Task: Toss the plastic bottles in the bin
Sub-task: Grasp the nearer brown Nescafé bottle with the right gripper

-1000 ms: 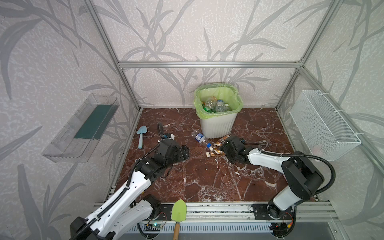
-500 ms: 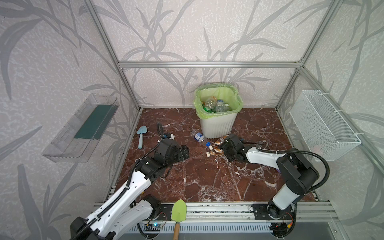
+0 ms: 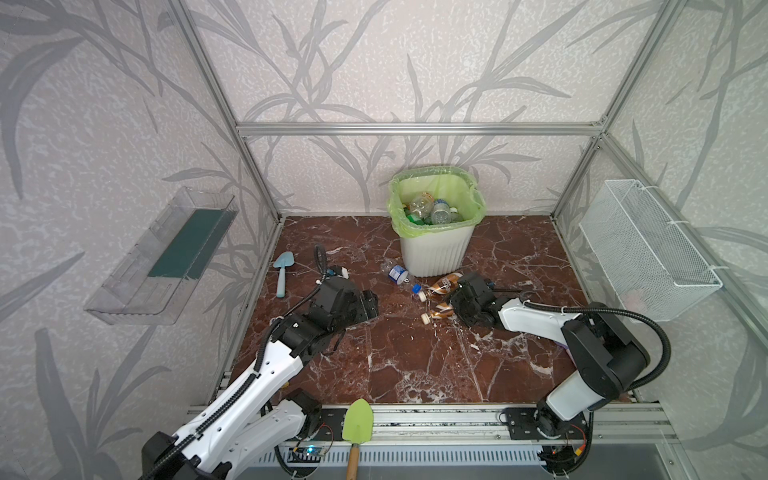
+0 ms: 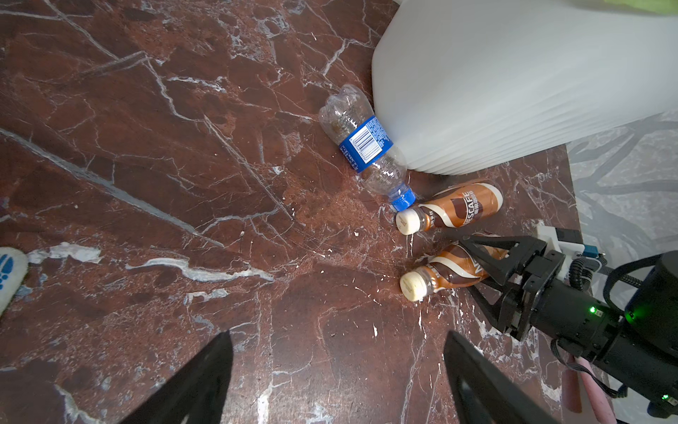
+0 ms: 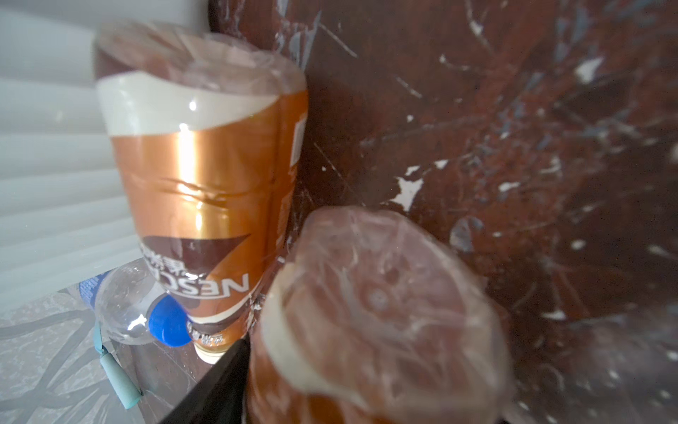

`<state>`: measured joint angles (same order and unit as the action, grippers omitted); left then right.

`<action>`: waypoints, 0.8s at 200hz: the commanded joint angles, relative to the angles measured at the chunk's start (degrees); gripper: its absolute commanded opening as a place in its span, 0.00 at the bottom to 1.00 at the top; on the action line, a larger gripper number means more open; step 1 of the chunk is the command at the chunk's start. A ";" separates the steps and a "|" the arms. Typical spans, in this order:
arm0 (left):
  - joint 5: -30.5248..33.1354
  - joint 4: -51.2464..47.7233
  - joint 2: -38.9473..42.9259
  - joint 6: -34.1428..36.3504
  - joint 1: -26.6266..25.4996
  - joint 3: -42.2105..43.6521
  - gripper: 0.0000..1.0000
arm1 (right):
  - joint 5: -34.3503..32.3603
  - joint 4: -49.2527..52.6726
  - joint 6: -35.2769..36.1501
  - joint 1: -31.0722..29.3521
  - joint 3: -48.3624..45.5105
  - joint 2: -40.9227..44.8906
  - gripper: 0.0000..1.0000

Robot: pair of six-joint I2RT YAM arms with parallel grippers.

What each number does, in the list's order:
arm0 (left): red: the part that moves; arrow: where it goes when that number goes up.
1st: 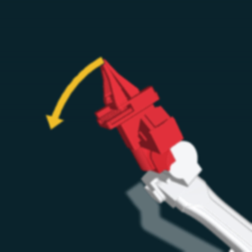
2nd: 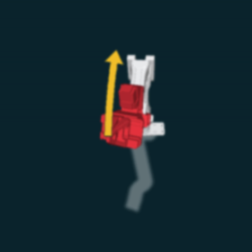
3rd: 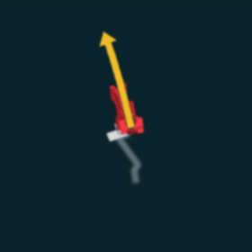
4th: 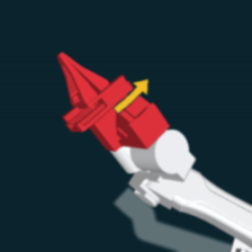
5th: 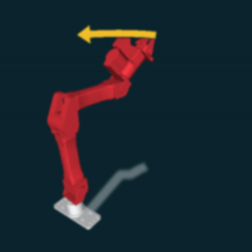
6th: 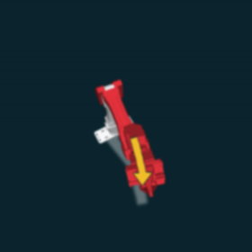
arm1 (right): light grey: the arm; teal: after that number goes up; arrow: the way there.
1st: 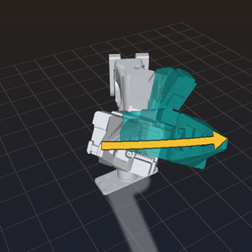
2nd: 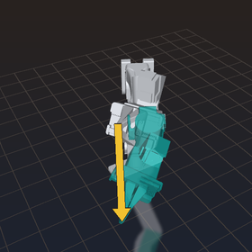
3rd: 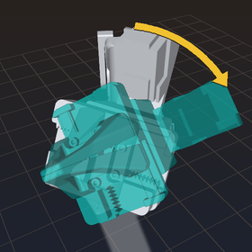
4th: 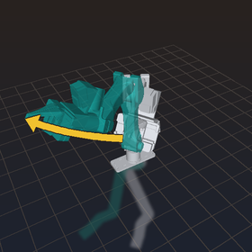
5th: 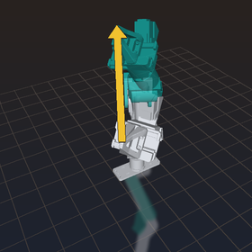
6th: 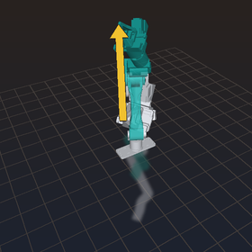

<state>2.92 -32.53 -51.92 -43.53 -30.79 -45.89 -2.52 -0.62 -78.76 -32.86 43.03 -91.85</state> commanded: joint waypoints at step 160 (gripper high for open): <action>0.25 0.22 -2.03 -0.42 0.30 -0.86 0.89 | 1.14 10.43 11.16 0.80 -11.82 19.00 0.43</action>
<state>2.90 -32.49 -53.47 -43.55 -30.68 -45.89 -2.31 7.38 -71.55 -32.25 32.40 -76.14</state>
